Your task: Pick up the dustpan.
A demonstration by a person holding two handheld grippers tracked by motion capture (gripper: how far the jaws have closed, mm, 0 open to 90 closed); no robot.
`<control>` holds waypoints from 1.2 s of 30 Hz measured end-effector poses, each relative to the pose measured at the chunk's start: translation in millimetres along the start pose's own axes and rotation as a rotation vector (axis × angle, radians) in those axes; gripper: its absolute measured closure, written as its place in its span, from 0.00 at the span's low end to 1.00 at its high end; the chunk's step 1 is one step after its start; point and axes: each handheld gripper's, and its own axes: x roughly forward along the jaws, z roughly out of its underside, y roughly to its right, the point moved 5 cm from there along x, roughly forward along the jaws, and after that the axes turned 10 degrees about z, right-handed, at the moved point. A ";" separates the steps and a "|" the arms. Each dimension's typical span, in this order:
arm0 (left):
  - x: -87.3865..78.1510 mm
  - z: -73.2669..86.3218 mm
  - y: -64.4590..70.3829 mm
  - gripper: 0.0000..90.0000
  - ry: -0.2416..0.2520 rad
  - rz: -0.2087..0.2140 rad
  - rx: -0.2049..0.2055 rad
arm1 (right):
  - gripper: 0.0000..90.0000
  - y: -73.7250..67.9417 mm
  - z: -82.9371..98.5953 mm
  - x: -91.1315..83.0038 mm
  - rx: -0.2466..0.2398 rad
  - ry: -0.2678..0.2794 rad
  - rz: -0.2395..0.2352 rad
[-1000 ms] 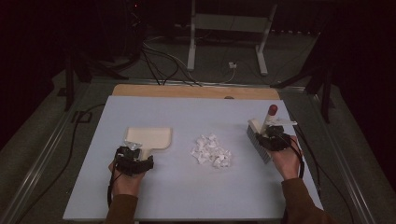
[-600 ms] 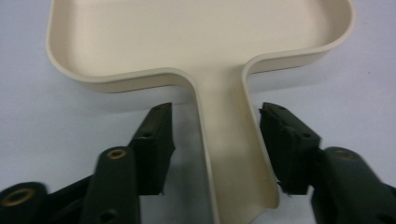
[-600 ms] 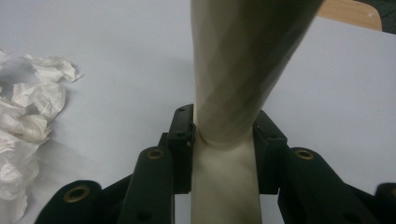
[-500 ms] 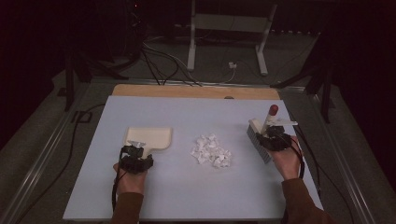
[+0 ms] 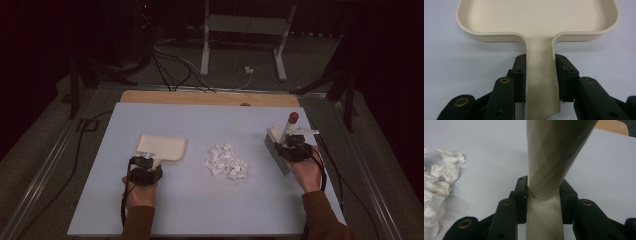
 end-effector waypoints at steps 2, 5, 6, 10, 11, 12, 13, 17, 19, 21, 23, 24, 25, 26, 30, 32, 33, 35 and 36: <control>-0.3 -0.3 -0.6 0.74 0.017 0.007 0.006 | 0.75 -0.1 0.1 -0.1 -0.001 0.000 -0.001; -0.1 -0.5 -1.8 0.74 0.030 0.022 0.005 | 0.75 -0.3 0.0 -0.1 0.000 0.000 -0.001; -0.7 -0.7 -2.4 0.74 0.028 0.029 0.005 | 0.75 -0.2 0.0 0.0 0.000 0.000 -0.001; -2.9 -2.3 -3.8 0.74 0.030 0.046 -0.002 | 0.75 0.5 0.2 0.2 0.007 -0.001 -0.003; -3.5 -2.5 -4.1 0.74 0.030 0.048 -0.001 | 0.75 0.6 0.2 0.1 0.007 -0.001 -0.003; -4.1 -2.6 -4.3 0.74 0.028 0.049 0.001 | 0.75 0.6 0.3 0.0 0.008 -0.001 -0.003; -4.6 -2.7 -4.3 0.74 0.029 0.050 0.003 | 0.75 0.6 0.3 0.0 0.007 -0.001 -0.003; -7.6 -3.7 -4.3 0.74 0.031 0.059 0.009 | 0.75 0.5 0.2 0.2 0.005 0.000 -0.003; -9.4 -5.0 -4.3 0.74 0.034 0.063 0.011 | 0.75 0.6 0.3 0.1 0.009 -0.002 -0.006; -11.4 -6.2 -4.3 0.74 0.036 0.070 0.014 | 0.75 1.1 0.5 0.0 0.012 -0.003 -0.009; -13.6 -7.3 -4.3 0.74 0.035 0.074 0.022 | 0.75 1.7 0.6 0.1 0.025 -0.005 -0.024; -14.7 -7.8 -4.3 0.74 0.037 0.077 0.023 | 0.75 2.2 0.7 0.3 0.030 -0.004 -0.032; -16.1 -8.1 -4.6 0.74 0.035 0.080 0.027 | 0.75 3.0 0.8 0.4 0.030 -0.004 -0.030; -16.8 -8.5 -4.7 0.74 0.038 0.085 0.025 | 0.75 3.6 0.9 0.4 0.031 -0.004 -0.027; -20.4 -8.6 -7.6 0.74 0.031 0.097 0.032 | 0.75 3.9 1.0 0.5 0.036 -0.005 -0.023; -21.7 -8.0 -8.9 0.74 0.027 0.107 0.028 | 0.75 3.6 0.8 0.6 0.032 -0.004 -0.023; -22.7 -7.7 -9.9 0.74 0.026 0.109 0.029 | 0.75 3.4 0.7 0.7 0.033 -0.003 -0.024; -24.5 -7.5 -12.0 0.74 0.026 0.112 0.035 | 0.75 3.1 0.5 0.8 0.039 -0.005 -0.032; -25.4 -7.6 -12.9 0.74 0.027 0.114 0.036 | 0.75 3.1 0.5 0.8 0.040 -0.005 -0.032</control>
